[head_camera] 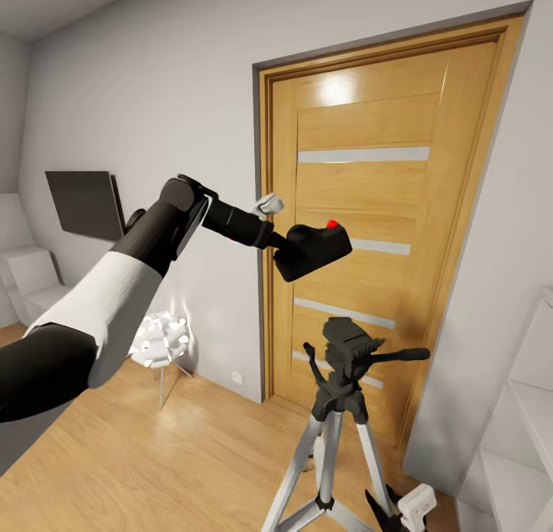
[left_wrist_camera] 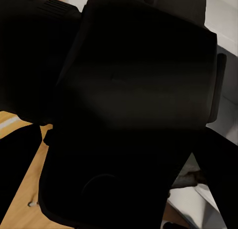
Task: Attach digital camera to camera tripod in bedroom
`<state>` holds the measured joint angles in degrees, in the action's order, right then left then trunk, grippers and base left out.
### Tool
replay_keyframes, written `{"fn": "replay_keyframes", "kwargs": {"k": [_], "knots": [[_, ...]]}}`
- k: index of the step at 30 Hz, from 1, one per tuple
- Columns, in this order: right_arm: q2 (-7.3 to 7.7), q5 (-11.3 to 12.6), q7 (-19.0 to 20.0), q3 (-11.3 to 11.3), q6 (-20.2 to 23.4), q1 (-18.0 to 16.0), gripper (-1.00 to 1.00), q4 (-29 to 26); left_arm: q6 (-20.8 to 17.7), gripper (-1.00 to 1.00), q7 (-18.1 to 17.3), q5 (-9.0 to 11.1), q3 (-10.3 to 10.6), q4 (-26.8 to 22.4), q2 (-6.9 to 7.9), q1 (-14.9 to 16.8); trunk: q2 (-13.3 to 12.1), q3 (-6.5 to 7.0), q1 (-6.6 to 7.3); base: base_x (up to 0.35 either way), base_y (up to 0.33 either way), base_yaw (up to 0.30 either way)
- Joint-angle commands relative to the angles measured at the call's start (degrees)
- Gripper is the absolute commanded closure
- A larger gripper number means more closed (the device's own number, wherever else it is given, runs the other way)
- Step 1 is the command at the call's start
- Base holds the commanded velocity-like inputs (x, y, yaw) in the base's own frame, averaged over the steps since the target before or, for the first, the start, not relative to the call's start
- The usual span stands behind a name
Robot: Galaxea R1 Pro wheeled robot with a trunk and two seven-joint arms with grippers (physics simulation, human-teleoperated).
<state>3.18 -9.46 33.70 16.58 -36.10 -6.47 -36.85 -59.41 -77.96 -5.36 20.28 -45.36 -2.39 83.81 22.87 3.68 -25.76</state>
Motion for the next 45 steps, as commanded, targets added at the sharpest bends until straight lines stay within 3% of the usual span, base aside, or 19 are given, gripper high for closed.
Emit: {"fn": "replay_keyframes", "kwargs": {"k": [1,8,16,22,28,32,37,45], "knots": [[-0.12,-0.82,0.39,0.19,-0.38,-0.16,1.0,0.03,-0.59,1.0,-0.51,-0.53,-0.08,-0.04,-0.11,0.0,0.05,-0.03,-0.02,0.0,0.0,0.0],[-1.11,-0.82,0.32,-0.05,-0.32,-1.24,1.0,0.04,-0.59,1.0,-0.45,-0.53,-0.08,-0.08,-1.31,-0.05,0.05,-0.03,-0.02,0.0,0.0,0.0],[-2.28,-0.82,0.1,-0.14,-0.27,-1.68,1.0,0.09,-0.59,1.0,-0.44,-0.53,-0.1,-0.08,-1.55,-0.05,0.05,-0.03,-0.02,0.0,0.0,0.0],[-3.13,-0.88,-2.17,-0.26,-0.15,-2.12,1.0,0.12,-0.59,1.0,-0.44,-0.53,-0.07,-0.08,-1.63,-0.05,0.05,-0.03,-0.02,0.0,0.0,0.0],[-3.43,-0.91,-3.93,-3.73,-0.02,-2.76,1.0,0.5,-0.59,1.0,-0.44,-0.53,-0.07,-0.08,-1.57,-0.05,0.05,-0.03,-0.02,0.0,0.0,0.0],[-3.55,-0.93,-9.26,-5.76,-0.03,-3.41,1.0,0.74,-0.59,1.0,-0.44,-0.53,-0.07,-0.08,-1.49,-0.05,0.05,-0.03,-0.02,0.0,0.0,0.0],[-3.65,-0.92,-11.97,-7.95,-0.05,-3.61,1.0,0.85,-0.59,1.0,-0.44,-0.53,-0.07,-0.08,-1.48,-0.05,0.05,-0.03,-0.02,0.0,0.0,0.0],[-4.02,-0.99,-16.05,-9.79,-0.11,-3.64,1.0,1.88,-0.59,1.0,-0.44,-0.53,0.22,0.0,-1.39,-0.05,0.05,-0.03,-0.02,0.0,0.0,0.0]]}}
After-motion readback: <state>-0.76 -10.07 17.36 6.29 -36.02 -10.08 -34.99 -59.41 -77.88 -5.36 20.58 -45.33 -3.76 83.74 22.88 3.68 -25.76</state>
